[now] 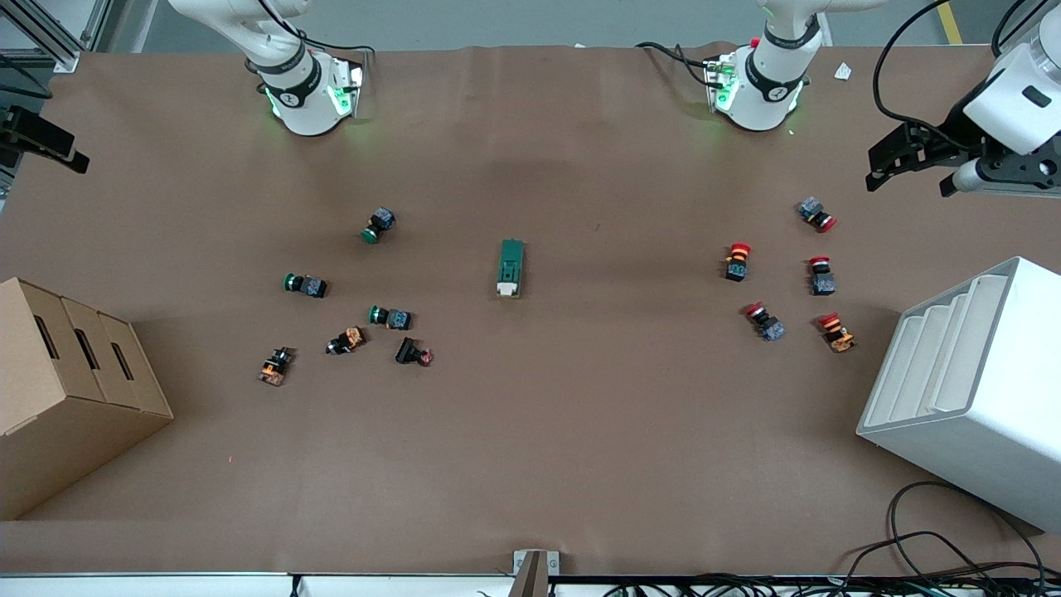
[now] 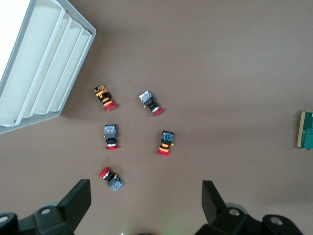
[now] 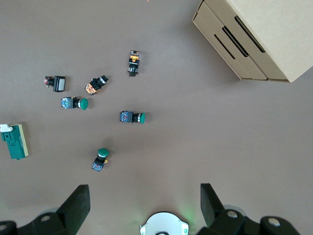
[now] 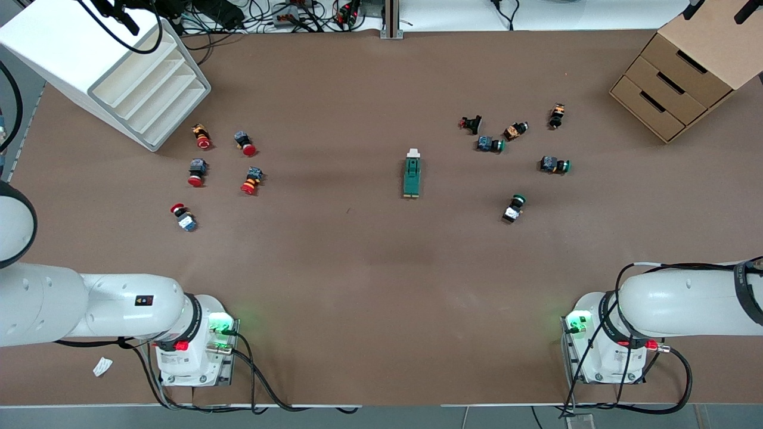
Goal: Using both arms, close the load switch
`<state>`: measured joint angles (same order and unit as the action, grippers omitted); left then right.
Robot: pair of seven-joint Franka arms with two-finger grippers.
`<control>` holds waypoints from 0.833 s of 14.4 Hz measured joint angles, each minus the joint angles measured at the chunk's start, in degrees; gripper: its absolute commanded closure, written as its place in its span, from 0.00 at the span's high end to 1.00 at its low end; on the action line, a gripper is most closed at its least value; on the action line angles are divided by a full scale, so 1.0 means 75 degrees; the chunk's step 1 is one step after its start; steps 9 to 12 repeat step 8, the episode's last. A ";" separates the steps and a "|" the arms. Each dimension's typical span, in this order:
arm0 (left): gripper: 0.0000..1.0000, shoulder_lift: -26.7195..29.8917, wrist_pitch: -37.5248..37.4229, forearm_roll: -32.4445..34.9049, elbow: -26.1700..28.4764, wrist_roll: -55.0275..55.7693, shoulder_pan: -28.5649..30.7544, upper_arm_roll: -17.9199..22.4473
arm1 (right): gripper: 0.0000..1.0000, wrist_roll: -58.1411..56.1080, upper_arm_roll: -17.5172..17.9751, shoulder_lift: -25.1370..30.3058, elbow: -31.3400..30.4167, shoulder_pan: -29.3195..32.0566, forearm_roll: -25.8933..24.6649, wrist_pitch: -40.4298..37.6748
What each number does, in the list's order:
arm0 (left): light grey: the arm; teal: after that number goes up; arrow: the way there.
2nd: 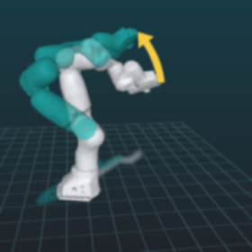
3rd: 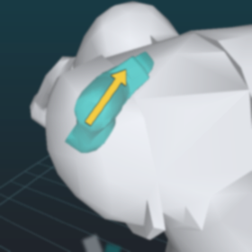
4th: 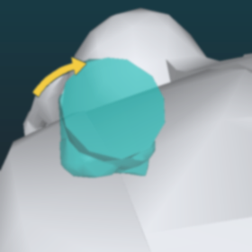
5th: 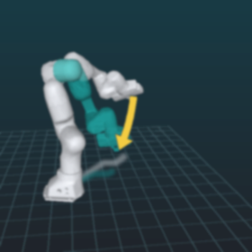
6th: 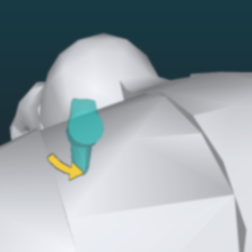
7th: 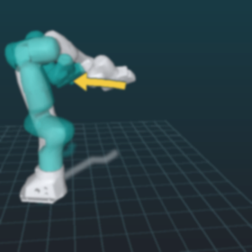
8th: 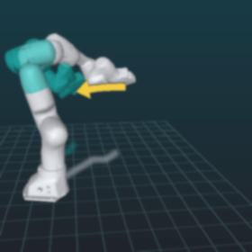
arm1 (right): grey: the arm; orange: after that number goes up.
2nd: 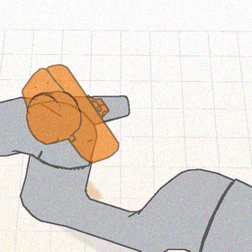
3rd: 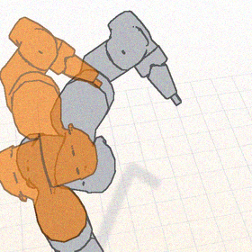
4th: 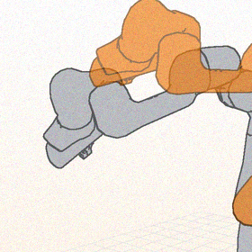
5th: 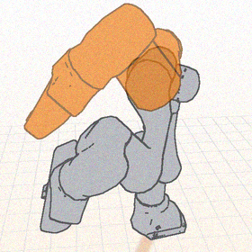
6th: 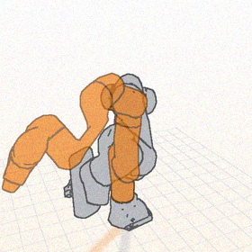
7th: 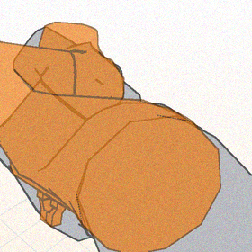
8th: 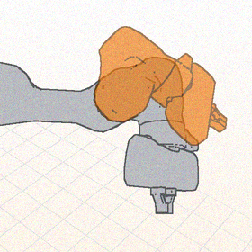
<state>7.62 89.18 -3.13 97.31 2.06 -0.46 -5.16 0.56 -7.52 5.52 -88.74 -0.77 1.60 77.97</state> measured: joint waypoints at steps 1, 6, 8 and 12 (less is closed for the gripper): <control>1.00 0.0020 -0.0052 0.0000 -0.0010 0.0024 0.0000 0.0000 | 1.00 0.0000 0.0000 0.0011 -0.0015 0.0000 0.0000 0.0005; 1.00 0.0046 -0.0271 0.0161 -0.0280 0.0025 -0.0002 -0.0002 | 1.00 -0.0001 0.0028 0.0014 -0.0053 -0.0004 0.0000 0.0022; 1.00 0.0035 -0.0275 0.0233 -0.0365 0.0025 -0.0003 -0.0019 | 1.00 -0.0001 0.0031 0.0014 -0.0054 -0.0005 0.0000 0.0021; 1.00 0.0035 -0.0275 0.0233 -0.0365 0.0025 -0.0003 -0.0019 | 1.00 -0.0001 0.0031 0.0014 -0.0054 -0.0005 0.0000 0.0021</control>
